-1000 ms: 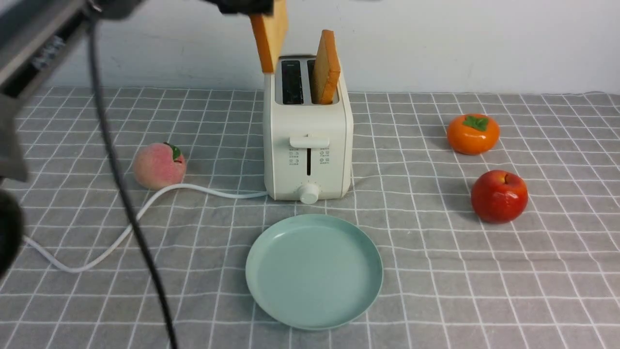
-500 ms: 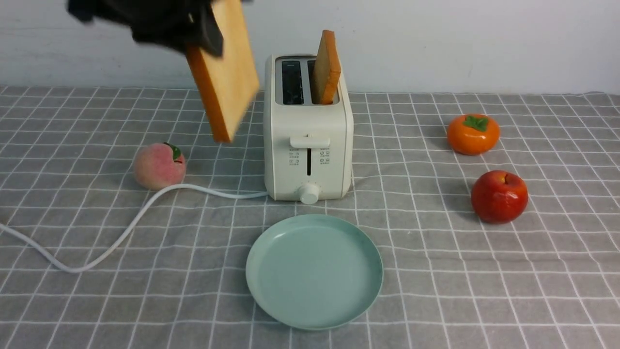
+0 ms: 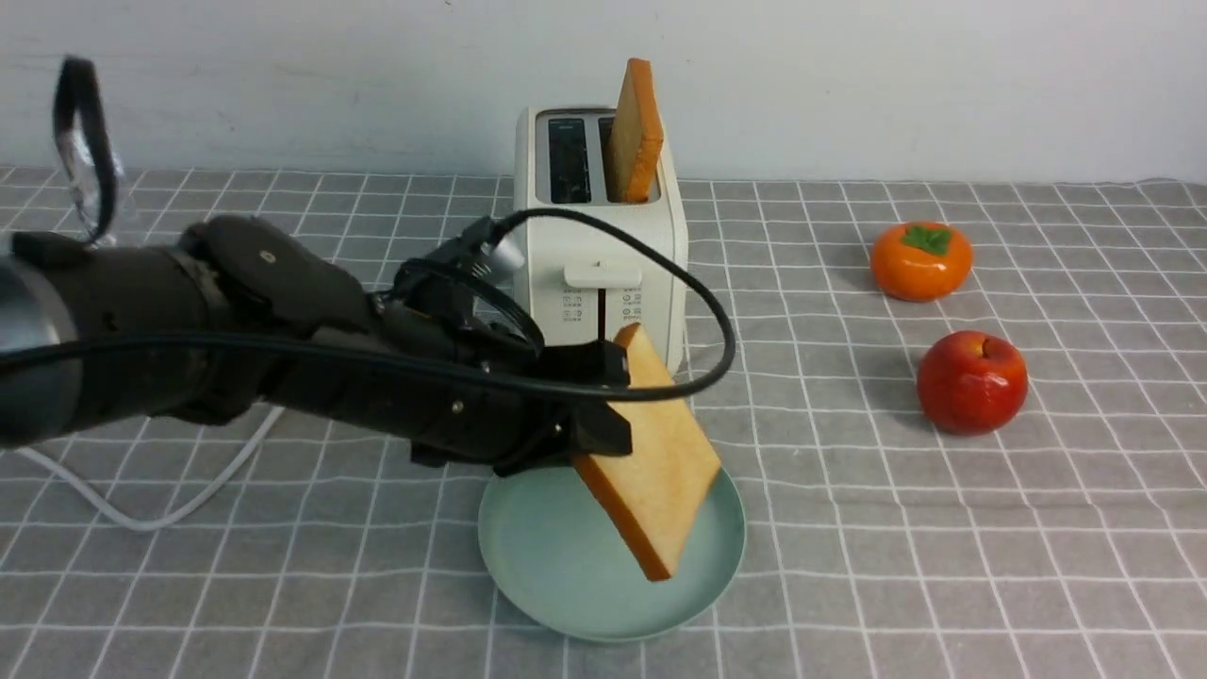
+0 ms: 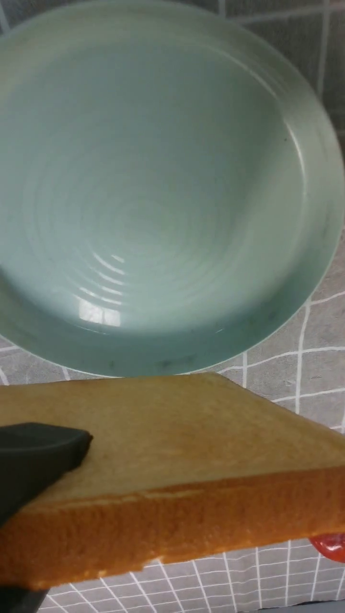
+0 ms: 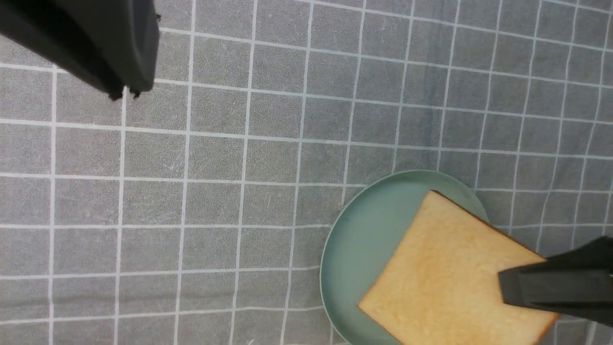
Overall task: Take toasted bread from bread machine on grey coffee table place on plate.
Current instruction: 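Place the slice of bread on the plate with the left gripper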
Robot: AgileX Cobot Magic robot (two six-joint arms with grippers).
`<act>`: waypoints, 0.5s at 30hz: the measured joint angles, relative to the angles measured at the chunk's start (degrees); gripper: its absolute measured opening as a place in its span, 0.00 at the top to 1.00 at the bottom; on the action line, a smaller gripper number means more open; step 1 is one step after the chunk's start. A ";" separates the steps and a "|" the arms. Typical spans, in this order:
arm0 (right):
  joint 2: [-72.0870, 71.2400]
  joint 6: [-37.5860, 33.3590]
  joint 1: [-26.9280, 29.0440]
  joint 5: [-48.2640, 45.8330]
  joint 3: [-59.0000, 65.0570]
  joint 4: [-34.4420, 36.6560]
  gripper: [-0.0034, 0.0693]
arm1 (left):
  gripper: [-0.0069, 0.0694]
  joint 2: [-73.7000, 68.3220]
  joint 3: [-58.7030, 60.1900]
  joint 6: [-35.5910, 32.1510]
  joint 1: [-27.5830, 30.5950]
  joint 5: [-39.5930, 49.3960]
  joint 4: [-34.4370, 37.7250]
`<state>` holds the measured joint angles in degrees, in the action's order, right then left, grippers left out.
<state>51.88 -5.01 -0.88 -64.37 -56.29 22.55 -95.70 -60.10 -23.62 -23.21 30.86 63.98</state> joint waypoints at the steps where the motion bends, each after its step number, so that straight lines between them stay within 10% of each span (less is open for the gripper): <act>1: 0.00 0.00 0.00 0.00 0.00 0.00 0.93 | 0.78 -0.22 0.00 -0.40 0.00 0.01 0.28; 15: 0.00 0.00 0.00 0.03 0.00 0.81 0.91 | 0.38 -3.55 0.07 -1.92 0.00 -1.55 -9.05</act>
<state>51.88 -5.01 -0.88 -64.34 -56.29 23.36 -99.25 -60.03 -25.54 -23.21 29.30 54.93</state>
